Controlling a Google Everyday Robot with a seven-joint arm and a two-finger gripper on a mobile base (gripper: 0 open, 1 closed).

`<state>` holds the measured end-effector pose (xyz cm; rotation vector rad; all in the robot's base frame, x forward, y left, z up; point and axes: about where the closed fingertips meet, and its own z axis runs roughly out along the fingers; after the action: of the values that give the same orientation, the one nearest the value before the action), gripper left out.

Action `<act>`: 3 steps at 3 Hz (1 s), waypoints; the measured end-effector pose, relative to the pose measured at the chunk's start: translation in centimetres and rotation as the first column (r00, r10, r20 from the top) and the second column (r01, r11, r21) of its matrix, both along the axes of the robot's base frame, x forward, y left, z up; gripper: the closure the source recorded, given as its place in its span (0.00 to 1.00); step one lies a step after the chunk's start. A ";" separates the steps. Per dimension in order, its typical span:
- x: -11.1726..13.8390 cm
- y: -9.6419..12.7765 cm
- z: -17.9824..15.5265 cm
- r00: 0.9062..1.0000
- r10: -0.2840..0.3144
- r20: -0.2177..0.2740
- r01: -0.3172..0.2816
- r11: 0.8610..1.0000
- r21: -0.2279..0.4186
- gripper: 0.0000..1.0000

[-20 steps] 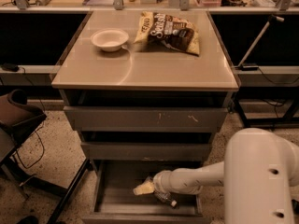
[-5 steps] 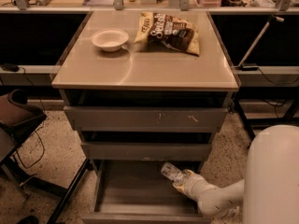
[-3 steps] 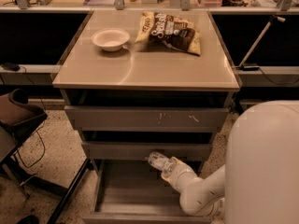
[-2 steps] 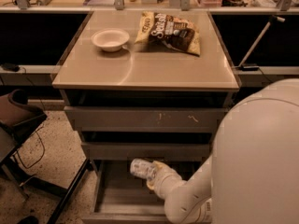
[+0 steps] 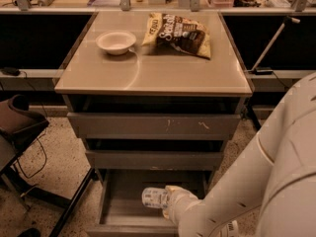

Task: Pick blue plastic bottle from bottom drawer and place on counter

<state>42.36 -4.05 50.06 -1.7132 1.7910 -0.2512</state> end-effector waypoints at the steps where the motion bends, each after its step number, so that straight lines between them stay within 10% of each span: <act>1: 1.8 -1.7 1.8 0.998 -0.045 0.042 0.046 0.999 -0.024 1.00; 2: 4.7 -3.5 5.9 0.991 -0.097 0.087 0.102 0.993 -0.053 1.00; 3: 8.2 -4.7 12.5 0.966 -0.189 0.179 0.191 0.982 0.008 1.00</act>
Offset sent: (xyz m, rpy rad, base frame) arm 0.1340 -0.1470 0.2605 -0.2001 -0.3144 -0.3065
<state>50.57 -8.71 62.60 -1.4750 1.8222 -0.4811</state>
